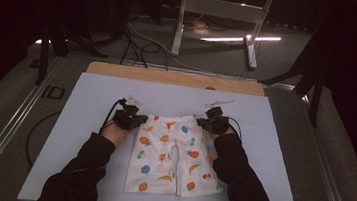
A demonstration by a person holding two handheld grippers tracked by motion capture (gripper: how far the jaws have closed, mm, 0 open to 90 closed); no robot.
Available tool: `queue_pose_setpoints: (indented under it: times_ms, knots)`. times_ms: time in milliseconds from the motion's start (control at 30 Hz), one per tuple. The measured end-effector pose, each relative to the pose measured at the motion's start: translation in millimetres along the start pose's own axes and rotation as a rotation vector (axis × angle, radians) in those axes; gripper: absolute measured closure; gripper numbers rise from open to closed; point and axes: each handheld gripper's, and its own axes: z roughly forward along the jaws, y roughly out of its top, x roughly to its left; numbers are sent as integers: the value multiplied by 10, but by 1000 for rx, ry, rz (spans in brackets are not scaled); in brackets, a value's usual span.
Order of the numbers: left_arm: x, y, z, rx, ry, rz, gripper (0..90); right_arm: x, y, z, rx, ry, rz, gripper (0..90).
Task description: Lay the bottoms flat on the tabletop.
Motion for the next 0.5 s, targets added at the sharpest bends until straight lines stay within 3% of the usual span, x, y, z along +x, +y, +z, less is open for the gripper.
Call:
queue_pose_setpoints:
  times_ms: [333,400,500]
  knots:
    - [130,256,56,-18,21,53,900,-79,93,11,-30,-12,19,898]
    - [156,333,100,-21,22,85,900,-129,146,4,-43,-27,30,898]
    - [179,395,146,-34,26,87,900,-179,200,7,-53,-35,41,897]
